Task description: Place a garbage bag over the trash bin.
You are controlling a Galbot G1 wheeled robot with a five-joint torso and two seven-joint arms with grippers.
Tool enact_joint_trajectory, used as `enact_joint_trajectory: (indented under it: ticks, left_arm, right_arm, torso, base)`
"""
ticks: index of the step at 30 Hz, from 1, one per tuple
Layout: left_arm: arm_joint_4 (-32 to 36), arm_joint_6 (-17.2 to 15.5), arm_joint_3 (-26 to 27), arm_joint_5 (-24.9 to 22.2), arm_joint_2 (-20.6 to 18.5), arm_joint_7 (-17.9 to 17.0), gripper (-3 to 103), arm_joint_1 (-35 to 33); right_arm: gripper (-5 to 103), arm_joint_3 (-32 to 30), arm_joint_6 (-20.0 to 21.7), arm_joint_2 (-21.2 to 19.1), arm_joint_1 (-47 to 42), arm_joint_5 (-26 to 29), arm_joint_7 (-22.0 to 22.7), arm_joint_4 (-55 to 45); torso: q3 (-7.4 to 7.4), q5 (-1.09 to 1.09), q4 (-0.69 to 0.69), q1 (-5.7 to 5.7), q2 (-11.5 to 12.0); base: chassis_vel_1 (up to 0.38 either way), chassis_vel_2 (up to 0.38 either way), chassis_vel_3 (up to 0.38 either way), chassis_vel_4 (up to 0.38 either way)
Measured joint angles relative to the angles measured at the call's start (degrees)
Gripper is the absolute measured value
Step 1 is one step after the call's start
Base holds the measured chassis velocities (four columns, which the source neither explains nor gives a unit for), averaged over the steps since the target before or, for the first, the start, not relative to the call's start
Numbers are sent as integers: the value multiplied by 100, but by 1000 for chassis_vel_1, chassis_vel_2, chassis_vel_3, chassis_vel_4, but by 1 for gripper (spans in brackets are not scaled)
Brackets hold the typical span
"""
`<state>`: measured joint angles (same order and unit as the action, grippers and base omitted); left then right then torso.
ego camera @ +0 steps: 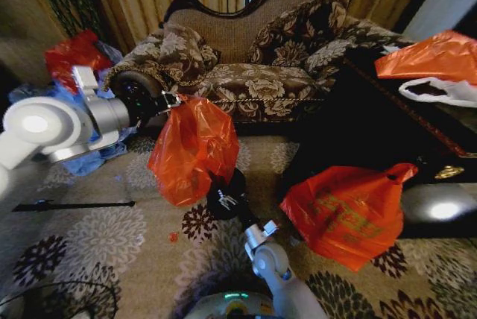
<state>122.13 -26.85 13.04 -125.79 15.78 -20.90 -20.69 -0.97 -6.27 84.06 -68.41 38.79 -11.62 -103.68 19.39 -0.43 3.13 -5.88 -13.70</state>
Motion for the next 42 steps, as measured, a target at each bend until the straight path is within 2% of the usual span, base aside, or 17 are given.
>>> enact_joint_trajectory:
  ticks: [11,23,33,39,42]
  left_arm:
    - [73,38,103,-127,-176,-10,0,36]
    - [70,84,272,-199,-308,13,0,-23]
    - [156,144,290,-248,-371,13,0,1]
    - [176,156,307,-287,-422,12,0,-9]
    - [178,169,307,-292,-424,10,0,-8]
  right_arm:
    - [100,28,30,96,492,189,63,419]
    - [100,-335,1,23,388,316,307,356]
    - [100,-136,51,127,495,381,348,339]
    - [100,-54,93,131,656,711,285,463]
    - [100,-17,161,138,785,1073,167,472]
  torso:
    - [0,1,0,0,0]
    - [0,1,0,0,-1]
    - [0,2,0,0,-1]
    - [0,2,0,0,-1]
    - [0,2,0,0,-1]
  base:
    - [0,0,0,0]
    - [0,0,0,0]
    - [0,0,0,0]
    - [0,0,0,0]
    - [0,0,0,0]
